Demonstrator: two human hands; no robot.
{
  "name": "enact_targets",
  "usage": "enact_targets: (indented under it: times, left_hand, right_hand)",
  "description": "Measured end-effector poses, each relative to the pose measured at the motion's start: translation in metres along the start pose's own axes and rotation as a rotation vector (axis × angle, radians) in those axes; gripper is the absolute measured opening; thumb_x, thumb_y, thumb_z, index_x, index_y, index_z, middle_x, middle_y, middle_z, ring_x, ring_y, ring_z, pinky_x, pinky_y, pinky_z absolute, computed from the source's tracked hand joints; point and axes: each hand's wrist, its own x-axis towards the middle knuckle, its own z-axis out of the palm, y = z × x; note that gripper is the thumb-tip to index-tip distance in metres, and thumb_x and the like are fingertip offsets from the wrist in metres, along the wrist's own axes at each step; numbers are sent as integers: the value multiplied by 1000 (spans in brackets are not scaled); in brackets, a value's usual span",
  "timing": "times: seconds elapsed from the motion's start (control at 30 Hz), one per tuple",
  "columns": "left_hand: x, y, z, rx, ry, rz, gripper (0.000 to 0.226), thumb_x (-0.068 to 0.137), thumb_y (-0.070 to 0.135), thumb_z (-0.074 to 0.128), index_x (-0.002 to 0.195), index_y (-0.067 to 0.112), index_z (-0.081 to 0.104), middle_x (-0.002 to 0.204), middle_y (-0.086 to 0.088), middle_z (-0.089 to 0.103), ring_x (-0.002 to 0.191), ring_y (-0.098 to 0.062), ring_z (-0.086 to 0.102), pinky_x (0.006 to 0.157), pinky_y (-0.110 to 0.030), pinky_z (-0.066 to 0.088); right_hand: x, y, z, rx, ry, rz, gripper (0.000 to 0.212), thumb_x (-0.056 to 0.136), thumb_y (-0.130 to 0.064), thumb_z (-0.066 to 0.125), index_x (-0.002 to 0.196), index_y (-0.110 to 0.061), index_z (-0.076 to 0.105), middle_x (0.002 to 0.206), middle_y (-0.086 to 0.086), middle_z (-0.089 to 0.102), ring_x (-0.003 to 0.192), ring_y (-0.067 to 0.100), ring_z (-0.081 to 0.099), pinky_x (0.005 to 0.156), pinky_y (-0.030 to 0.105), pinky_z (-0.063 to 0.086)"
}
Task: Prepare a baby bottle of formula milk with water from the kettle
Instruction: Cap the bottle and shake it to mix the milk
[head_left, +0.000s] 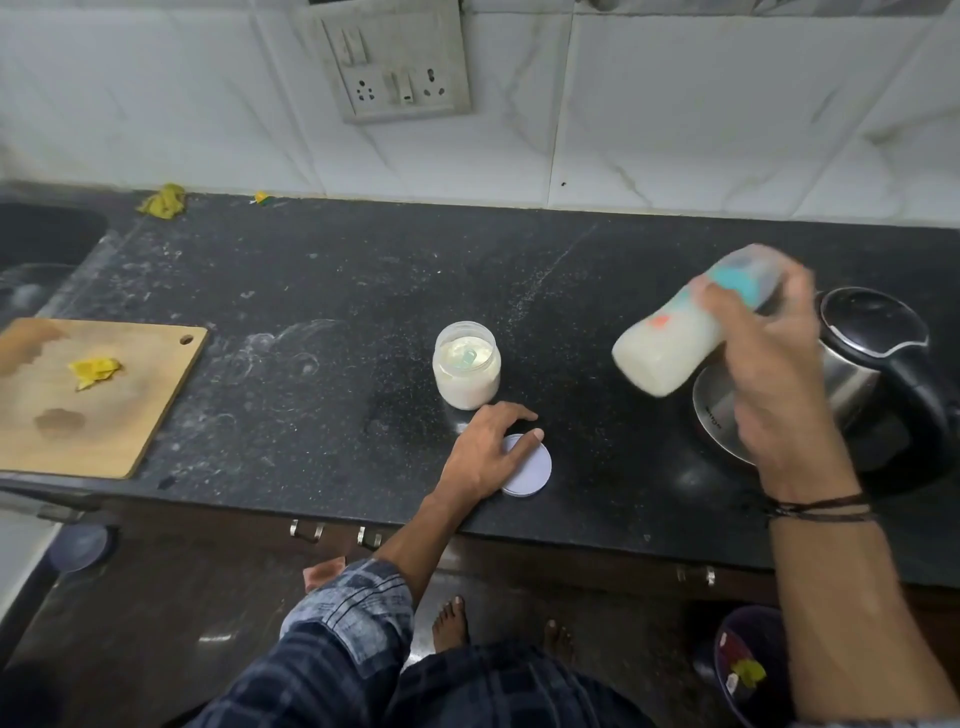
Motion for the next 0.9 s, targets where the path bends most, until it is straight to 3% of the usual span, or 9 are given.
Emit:
enact_targets:
  times: [0.1, 0.23, 0.37, 0.43, 0.5, 0.63, 0.7, 0.8, 0.9]
  left_hand:
    - [0, 1, 1, 0, 6, 2, 36, 100, 53, 56, 122, 26, 68, 122, 14, 67, 111, 0, 51, 95, -21, 39]
    - [0, -2, 1, 5, 13, 11, 34, 100, 52, 57, 122, 28, 68, 121, 15, 66, 109, 4, 49, 93, -19, 37]
    - [0, 0, 2, -7, 12, -12, 31, 100, 51, 59, 122, 30, 67, 122, 17, 66, 111, 1, 51, 94, -22, 40]
    - [0, -1, 2, -9, 2, -15, 31, 101, 51, 59, 122, 30, 67, 122, 17, 65, 112, 1, 51, 95, -24, 41]
    - [-1, -2, 1, -9, -4, -12, 32, 101, 53, 57, 122, 31, 66, 122, 18, 65, 112, 1, 51, 94, -25, 42]
    - [1, 0, 1, -9, 6, -14, 33, 100, 53, 57, 122, 30, 67, 121, 17, 65, 110, 1, 50, 93, -24, 40]
    - [1, 0, 2, -4, 7, -11, 33, 100, 53, 57, 122, 30, 67, 121, 17, 66, 110, 3, 50, 92, -24, 40]
    - [1, -2, 1, -5, 2, -10, 33, 100, 55, 56, 121, 32, 66, 121, 18, 65, 109, 4, 49, 92, -25, 42]
    - [1, -1, 1, -5, 2, -13, 33, 100, 55, 56, 121, 32, 66, 121, 18, 65, 109, 3, 50, 92, -26, 42]
  right_hand:
    - [8, -4, -2, 99, 176, -89, 66, 80, -33, 83, 132, -21, 45, 120, 5, 67, 92, 5, 72, 75, 26, 58]
    - [4, 9, -6, -145, -153, -7, 57, 84, -16, 85, 131, -26, 55, 112, -1, 67, 83, 1, 72, 68, 21, 58]
    - [3, 9, -3, 24, 94, -42, 59, 74, -39, 86, 122, -36, 51, 118, -1, 66, 93, 5, 73, 70, 26, 58]
    - [2, 9, 0, -47, 41, 7, 61, 69, -44, 87, 118, -39, 52, 120, 0, 66, 92, 6, 73, 66, 28, 59]
    - [0, 14, -3, -105, -44, 43, 62, 67, -39, 88, 120, -34, 57, 116, -3, 65, 86, 0, 72, 65, 22, 58]
    - [5, 6, -6, 119, 242, -118, 69, 78, -34, 83, 133, -17, 45, 112, -5, 67, 87, -3, 71, 72, 17, 56]
    - [6, 3, -7, 41, 154, -112, 64, 86, -22, 81, 137, -12, 43, 104, -11, 71, 84, -5, 71, 71, 15, 56]
    - [0, 12, -9, -153, -140, -30, 55, 87, -11, 82, 132, -25, 53, 102, -12, 71, 79, -4, 69, 67, 16, 56]
    - [-2, 9, -4, 76, 94, -78, 59, 80, -31, 84, 128, -29, 49, 116, -3, 66, 93, 3, 71, 76, 24, 58]
